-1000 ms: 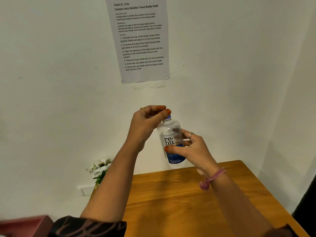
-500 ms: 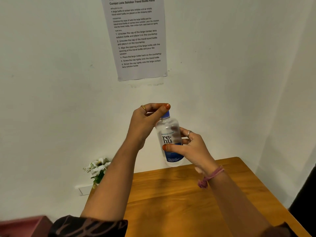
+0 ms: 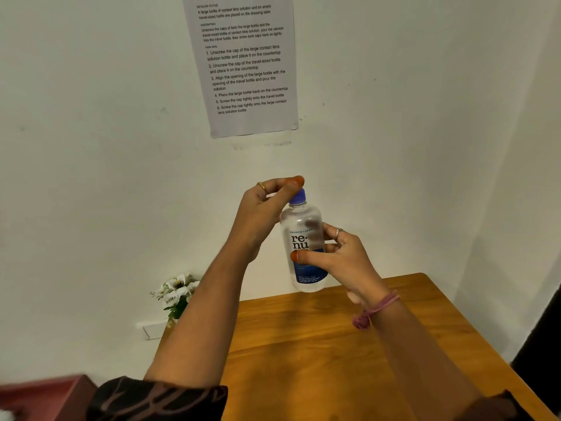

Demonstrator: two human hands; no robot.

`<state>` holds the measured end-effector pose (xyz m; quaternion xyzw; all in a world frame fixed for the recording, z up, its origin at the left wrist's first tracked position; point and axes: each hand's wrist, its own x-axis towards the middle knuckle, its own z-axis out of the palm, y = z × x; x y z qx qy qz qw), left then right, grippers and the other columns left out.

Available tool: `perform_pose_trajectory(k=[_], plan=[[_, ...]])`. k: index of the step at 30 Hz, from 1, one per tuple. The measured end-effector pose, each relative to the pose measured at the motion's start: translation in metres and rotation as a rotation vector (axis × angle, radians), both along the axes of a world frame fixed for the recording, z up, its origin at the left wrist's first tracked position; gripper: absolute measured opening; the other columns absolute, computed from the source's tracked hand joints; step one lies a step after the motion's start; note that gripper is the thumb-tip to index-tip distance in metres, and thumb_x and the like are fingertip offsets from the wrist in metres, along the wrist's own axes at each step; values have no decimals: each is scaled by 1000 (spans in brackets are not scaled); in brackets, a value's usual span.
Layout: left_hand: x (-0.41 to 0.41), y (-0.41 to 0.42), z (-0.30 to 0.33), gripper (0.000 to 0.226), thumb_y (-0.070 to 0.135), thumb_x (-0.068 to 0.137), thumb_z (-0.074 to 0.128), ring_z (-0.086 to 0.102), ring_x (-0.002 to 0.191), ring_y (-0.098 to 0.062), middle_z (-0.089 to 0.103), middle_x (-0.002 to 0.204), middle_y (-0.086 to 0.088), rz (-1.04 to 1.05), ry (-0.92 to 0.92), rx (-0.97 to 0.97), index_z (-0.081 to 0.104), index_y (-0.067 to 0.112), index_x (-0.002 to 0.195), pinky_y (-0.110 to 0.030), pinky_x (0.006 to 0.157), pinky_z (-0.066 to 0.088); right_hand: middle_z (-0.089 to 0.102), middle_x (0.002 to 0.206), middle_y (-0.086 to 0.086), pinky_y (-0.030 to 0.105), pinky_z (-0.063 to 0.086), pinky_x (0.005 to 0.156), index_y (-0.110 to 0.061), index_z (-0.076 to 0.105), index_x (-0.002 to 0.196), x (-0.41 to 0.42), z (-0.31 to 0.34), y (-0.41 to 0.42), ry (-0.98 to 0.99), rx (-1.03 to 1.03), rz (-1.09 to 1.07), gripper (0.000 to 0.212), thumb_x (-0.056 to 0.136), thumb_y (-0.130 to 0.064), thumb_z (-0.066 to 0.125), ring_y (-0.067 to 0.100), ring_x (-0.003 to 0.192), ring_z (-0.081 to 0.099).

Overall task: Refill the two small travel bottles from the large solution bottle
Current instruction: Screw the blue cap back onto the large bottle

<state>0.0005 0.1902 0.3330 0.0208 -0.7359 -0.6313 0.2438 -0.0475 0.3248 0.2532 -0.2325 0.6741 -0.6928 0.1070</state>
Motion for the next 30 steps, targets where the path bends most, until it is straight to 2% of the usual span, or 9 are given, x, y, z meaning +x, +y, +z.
perform_pose_trajectory(k=[3,8,12,16,19,22,25,28,30], plan=[[-1,-1,0,13,28,82,72,70,92,-10,75,93,5,26,28,-17,73,25,94,-34,90,53,68,107,-6,24,56,76,-29,56,117,1,1,0,5,7,4,60,64,-22,84,12,94,66],[-1,-10,-3,18,19,90,62,65,107,-15,72,109,1,-31,-28,-44,69,25,106,-38,96,51,68,107,-5,23,56,74,-26,55,120,1,-2,3,-15,10,0,62,65,-20,83,12,92,67],[-2,-4,-5,25,18,97,48,65,104,-8,70,113,4,-60,-30,-51,66,21,115,-24,85,54,69,109,-2,33,57,82,-22,56,123,-1,-4,2,-15,13,-12,65,64,-23,84,15,96,67],[-4,1,-4,19,38,86,64,67,93,-3,73,98,8,29,-1,0,72,24,96,-25,83,51,68,107,-5,26,57,76,-27,56,118,0,-4,1,-3,12,-8,60,65,-21,83,11,93,67],[-5,-2,-6,25,29,81,72,69,89,-1,75,97,6,41,10,-42,72,20,105,-16,79,51,68,108,-5,22,55,73,-26,56,120,0,-5,0,-10,13,-12,63,64,-22,84,11,94,66],[-6,-8,-8,26,23,87,67,67,101,-8,73,106,1,11,-29,-61,68,19,112,-29,94,51,68,108,-4,24,56,74,-25,56,121,-1,-7,0,-25,9,-15,64,64,-22,84,13,94,67],[-6,-8,-9,24,15,93,53,65,107,-13,72,110,1,-36,-28,-52,67,16,112,-38,99,49,68,106,-5,22,56,72,-24,56,121,-1,-7,-1,-30,8,-9,64,64,-20,84,12,93,67],[-6,-2,-10,27,22,97,45,62,107,-8,70,111,6,-12,-34,-60,69,20,110,-35,97,50,68,106,-6,22,55,73,-24,55,122,-1,-8,-4,-30,3,-7,64,65,-19,84,11,94,66],[-8,-1,-12,23,35,93,54,63,98,-2,70,104,9,23,-24,-27,71,22,105,-31,92,51,67,105,-8,21,55,73,-25,55,122,-2,-8,-4,-25,8,-6,65,65,-19,84,10,93,66]])
